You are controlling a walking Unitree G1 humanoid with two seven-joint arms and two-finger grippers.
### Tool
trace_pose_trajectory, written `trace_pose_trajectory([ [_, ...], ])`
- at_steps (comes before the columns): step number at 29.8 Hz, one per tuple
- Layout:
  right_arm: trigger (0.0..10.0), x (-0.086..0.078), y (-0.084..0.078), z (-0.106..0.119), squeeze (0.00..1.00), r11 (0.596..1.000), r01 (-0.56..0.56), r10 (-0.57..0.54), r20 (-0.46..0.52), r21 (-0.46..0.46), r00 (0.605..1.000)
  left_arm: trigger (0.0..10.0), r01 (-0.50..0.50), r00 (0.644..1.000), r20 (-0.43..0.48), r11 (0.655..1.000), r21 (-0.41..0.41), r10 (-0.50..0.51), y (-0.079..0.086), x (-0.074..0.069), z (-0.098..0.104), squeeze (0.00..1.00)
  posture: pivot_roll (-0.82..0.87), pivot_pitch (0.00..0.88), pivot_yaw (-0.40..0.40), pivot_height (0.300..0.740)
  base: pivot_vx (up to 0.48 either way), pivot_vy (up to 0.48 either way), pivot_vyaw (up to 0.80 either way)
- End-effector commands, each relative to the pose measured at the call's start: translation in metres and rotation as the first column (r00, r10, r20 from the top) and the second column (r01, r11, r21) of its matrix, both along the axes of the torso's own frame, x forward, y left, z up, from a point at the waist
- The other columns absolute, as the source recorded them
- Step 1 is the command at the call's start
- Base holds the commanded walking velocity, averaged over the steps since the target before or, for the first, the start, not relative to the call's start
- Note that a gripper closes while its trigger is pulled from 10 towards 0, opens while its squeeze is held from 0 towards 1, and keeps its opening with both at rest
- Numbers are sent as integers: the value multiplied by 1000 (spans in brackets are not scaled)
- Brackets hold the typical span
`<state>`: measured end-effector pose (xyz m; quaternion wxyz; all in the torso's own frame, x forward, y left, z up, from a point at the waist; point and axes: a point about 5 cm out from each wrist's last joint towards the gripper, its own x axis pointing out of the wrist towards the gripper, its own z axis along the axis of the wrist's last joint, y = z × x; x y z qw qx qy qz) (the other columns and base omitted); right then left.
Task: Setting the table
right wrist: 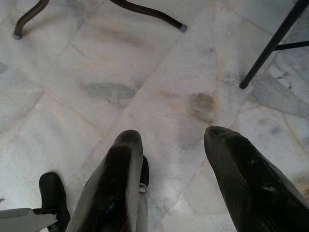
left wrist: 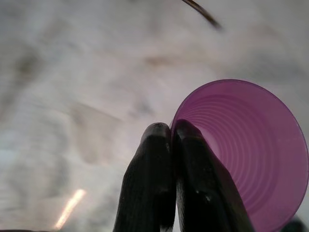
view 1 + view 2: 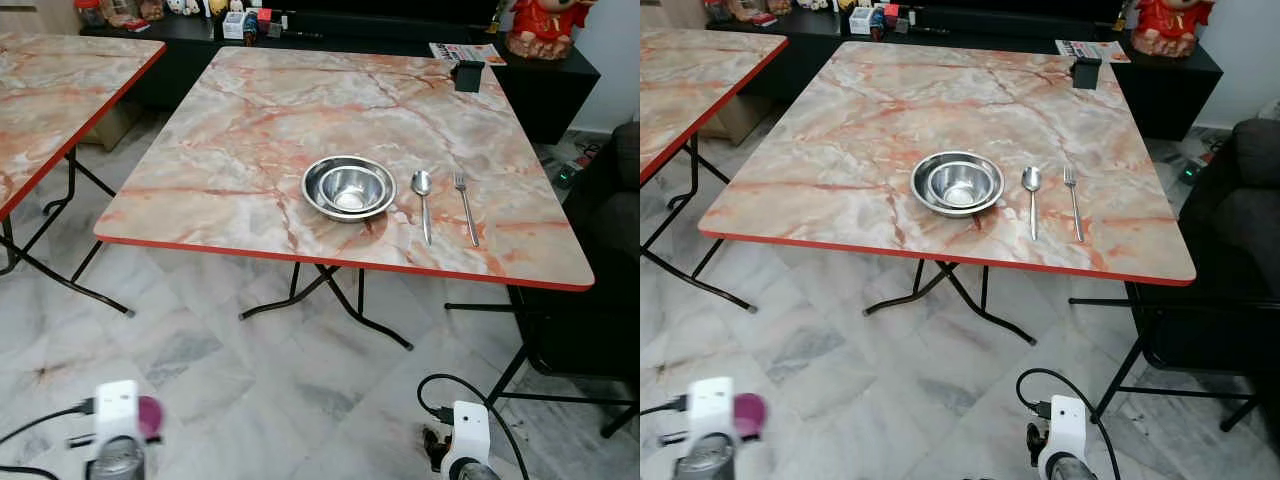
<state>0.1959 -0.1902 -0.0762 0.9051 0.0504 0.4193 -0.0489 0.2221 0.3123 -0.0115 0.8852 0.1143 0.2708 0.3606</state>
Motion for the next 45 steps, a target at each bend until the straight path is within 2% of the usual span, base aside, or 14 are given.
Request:
trace_pose_trajectory([
  [1,10000,-1,1,-1,0,1000,-15,15,-11,-6,1000,10000,-79,990,127,992,103,66,15,14,26,0,29,141,-60,740,0,0,0],
  [3,10000,1,1,0,0,1000,-21,21,-10,-6,1000,10000,-143,950,306,965,220,71,31,31,66,0,34,140,-62,740,0,0,0],
  [4,10000,1,1,0,0,1000,-21,21,-10,-6,1000,10000,-143,950,306,965,220,71,31,31,66,0,34,140,-62,740,0,0,0],
  [5,10000,2,2,0,0,1000,-27,27,-9,-6,1000,10000,-157,903,430,930,332,-1,36,50,106,0,38,138,-66,740,0,0,0],
  [6,10000,2,2,0,0,1000,-27,27,-9,-6,1000,10000,-157,903,430,930,332,-1,36,50,106,0,38,138,-66,740,0,0,0],
  [8,10000,3,2,1,0,999,-33,32,-8,-6,999,10000,-164,816,565,888,430,-123,31,72,158,0,41,137,-64,740,0,0,0],
  [12,10000,3,3,1,0,999,-33,33,-8,-5,999,10000,-85,625,725,897,434,-291,5,98,221,0,36,135,-60,740,0,0,0],
  [17,10000,3,4,1,0,1000,-29,29,-7,-4,1000,10000,165,492,794,933,318,-358,-30,125,252,0,31,134,-54,740,0,0,0],
  [18,10000,3,4,1,0,1000,-27,27,-6,-3,1000,10000,291,485,787,919,267,-382,-46,136,256,0,30,133,-53,740,0,0,0],
  [26,10000,3,6,0,0,1000,-23,23,-8,1,1000,10000,566,457,791,819,95,-407,-99,153,258,0,35,132,-44,740,0,0,0],
  [27,10000,4,7,1,0,1000,-23,23,-5,5,1000,10000,548,495,790,836,41,-363,-101,157,253,0,32,131,-42,740,0,0,0],
  [29,10000,5,9,1,0,1000,-21,21,0,9,1000,10000,543,519,781,840,12,-347,-103,161,248,0,28,131,-39,740,0,0,0],
  [37,10000,3,6,1,0,1000,-13,13,-4,-4,1000,10000,607,515,781,794,-39,-355,-117,162,249,0,22,131,-37,740,223,0,0],
  [45,10000,0,3,-1,0,1000,-2,1,-16,-22,1000,10000,610,506,790,791,-44,-346,-115,161,254,0,28,132,-38,740,282,0,0],
])
